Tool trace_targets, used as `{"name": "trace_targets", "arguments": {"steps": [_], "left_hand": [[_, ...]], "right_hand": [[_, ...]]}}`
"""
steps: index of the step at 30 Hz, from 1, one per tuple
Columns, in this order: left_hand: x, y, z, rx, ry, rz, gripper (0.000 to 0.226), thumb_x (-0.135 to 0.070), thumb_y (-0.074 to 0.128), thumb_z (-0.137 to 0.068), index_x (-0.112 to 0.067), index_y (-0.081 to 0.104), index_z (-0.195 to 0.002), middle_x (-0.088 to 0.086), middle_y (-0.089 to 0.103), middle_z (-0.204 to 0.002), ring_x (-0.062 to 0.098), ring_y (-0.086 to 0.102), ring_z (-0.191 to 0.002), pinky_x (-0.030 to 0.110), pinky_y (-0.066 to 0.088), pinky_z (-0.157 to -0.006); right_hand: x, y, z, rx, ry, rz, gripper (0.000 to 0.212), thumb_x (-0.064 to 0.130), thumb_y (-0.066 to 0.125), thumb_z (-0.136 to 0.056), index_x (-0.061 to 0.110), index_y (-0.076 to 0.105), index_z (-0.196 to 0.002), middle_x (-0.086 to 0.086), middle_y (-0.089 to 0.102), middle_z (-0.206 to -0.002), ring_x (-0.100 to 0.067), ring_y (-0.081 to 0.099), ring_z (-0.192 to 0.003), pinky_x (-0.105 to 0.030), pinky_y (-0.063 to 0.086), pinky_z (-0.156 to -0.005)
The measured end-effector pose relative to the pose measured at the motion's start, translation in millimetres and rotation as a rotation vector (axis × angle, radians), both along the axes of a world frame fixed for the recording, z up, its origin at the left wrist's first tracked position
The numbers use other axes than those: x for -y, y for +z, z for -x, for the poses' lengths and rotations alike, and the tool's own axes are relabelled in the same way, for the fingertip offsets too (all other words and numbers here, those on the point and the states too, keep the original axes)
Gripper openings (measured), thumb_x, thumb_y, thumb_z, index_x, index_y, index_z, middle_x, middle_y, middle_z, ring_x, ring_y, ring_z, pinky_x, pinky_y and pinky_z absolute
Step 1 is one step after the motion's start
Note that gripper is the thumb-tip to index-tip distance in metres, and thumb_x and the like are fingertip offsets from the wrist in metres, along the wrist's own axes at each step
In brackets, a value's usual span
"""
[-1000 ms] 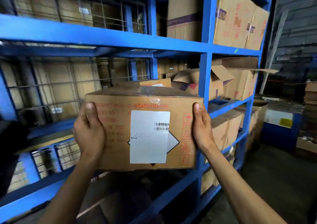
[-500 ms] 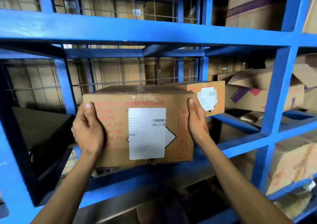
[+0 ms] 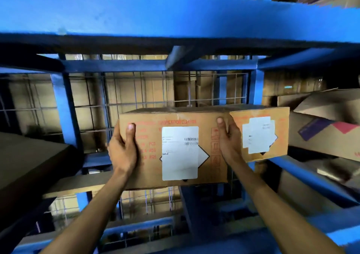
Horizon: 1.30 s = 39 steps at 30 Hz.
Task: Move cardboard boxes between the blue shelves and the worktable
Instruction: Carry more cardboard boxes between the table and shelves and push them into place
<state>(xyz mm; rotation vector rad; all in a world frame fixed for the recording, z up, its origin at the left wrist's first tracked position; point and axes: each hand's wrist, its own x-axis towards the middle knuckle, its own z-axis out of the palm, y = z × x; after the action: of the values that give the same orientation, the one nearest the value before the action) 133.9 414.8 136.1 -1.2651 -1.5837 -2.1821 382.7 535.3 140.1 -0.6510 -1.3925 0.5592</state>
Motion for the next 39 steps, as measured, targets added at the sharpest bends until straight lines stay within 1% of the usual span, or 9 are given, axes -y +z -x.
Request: {"name": "trace_targets", "arguments": {"steps": [3, 5, 11, 14, 19, 23, 28, 32, 39], "left_hand": [[-30, -11, -3, 0.016, -0.013, 0.028, 0.057, -0.060, 0.042, -0.092, -0.017, 0.058, -0.127, 0.003, 0.071, -0.107, 0.018, 0.063, -0.101, 0.037, 0.049, -0.090], [-45, -18, -2, 0.039, -0.029, 0.026, 0.057, -0.061, 0.042, -0.092, -0.018, 0.059, -0.126, 0.004, 0.071, -0.106, 0.024, 0.065, -0.103, 0.042, 0.052, -0.090], [-63, -35, -7, 0.047, 0.005, 0.035, 0.051, -0.053, 0.042, -0.093, -0.016, 0.060, -0.125, -0.003, 0.066, -0.098, -0.010, 0.056, -0.086, 0.002, 0.037, -0.069], [-72, -39, -8, 0.055, 0.002, 0.029, 0.060, -0.061, 0.040, -0.090, -0.018, 0.058, -0.129, -0.003, 0.066, -0.101, 0.003, 0.059, -0.091, 0.019, 0.041, -0.077], [-89, -42, 1, 0.013, 0.047, 0.052, 0.067, -0.066, 0.038, -0.087, -0.021, 0.052, -0.134, 0.008, 0.069, -0.107, 0.023, 0.063, -0.097, 0.029, 0.041, -0.078], [-97, -45, -1, 0.000, 0.076, 0.094, 0.078, -0.068, 0.038, -0.083, -0.028, 0.033, -0.149, 0.011, 0.057, -0.137, 0.029, 0.054, -0.124, 0.035, 0.041, -0.092], [-102, -49, 1, -0.367, 0.302, 0.146, 0.080, -0.063, 0.047, -0.086, -0.032, 0.018, -0.154, 0.014, -0.001, -0.164, 0.032, 0.010, -0.150, 0.045, 0.022, -0.114], [-108, -59, -3, -0.679, 0.494, 0.304, 0.082, -0.073, 0.040, -0.083, -0.038, 0.017, -0.154, 0.015, -0.006, -0.163, 0.037, 0.000, -0.150, 0.053, 0.016, -0.115], [-125, -59, 2, -0.731, 0.510, 0.311, 0.082, -0.074, 0.039, -0.083, -0.030, 0.029, -0.152, 0.012, -0.007, -0.163, 0.039, 0.000, -0.149, 0.053, 0.023, -0.116]], "right_hand": [[-32, -12, 1, 0.014, -0.096, -0.011, 0.049, 0.043, 0.048, -0.101, 0.010, 0.054, -0.136, 0.002, 0.064, -0.083, 0.005, 0.059, -0.069, -0.015, 0.052, -0.064], [-49, -18, 2, 0.039, -0.208, -0.031, 0.058, 0.049, 0.044, -0.098, 0.009, 0.053, -0.139, -0.004, 0.066, -0.095, -0.009, 0.060, -0.080, -0.010, 0.047, -0.071], [-80, -36, 8, 0.195, -0.410, -0.097, 0.065, 0.059, 0.037, -0.096, 0.014, 0.050, -0.141, -0.020, 0.052, -0.130, -0.035, 0.052, -0.120, -0.045, 0.042, -0.102], [-89, -34, 11, 0.268, -0.513, -0.119, 0.063, 0.055, 0.040, -0.095, 0.012, 0.049, -0.141, -0.019, 0.054, -0.135, -0.037, 0.047, -0.125, -0.055, 0.041, -0.103], [-99, -36, 15, 0.462, -0.636, -0.232, 0.066, 0.055, 0.045, -0.091, 0.016, 0.044, -0.144, -0.020, 0.050, -0.137, -0.035, 0.042, -0.123, -0.049, 0.035, -0.099], [-108, -49, 12, 0.632, -0.690, -0.304, 0.062, 0.054, 0.038, -0.096, 0.020, 0.038, -0.149, -0.023, 0.043, -0.148, -0.037, 0.034, -0.136, -0.056, 0.035, -0.104], [-109, -67, 10, 0.831, -0.751, -0.277, 0.062, 0.054, 0.017, -0.104, 0.019, 0.020, -0.156, -0.022, 0.022, -0.161, -0.044, 0.026, -0.146, -0.061, 0.034, -0.109], [-110, -70, 7, 0.908, -0.764, -0.256, 0.080, 0.071, 0.022, -0.095, 0.020, 0.019, -0.157, -0.023, 0.016, -0.162, -0.046, 0.018, -0.149, -0.065, 0.021, -0.115], [-120, -74, 10, 0.965, -0.728, -0.154, 0.087, 0.078, 0.017, -0.092, 0.022, 0.013, -0.158, -0.022, 0.016, -0.162, -0.049, 0.014, -0.149, -0.069, 0.019, -0.114]]}}
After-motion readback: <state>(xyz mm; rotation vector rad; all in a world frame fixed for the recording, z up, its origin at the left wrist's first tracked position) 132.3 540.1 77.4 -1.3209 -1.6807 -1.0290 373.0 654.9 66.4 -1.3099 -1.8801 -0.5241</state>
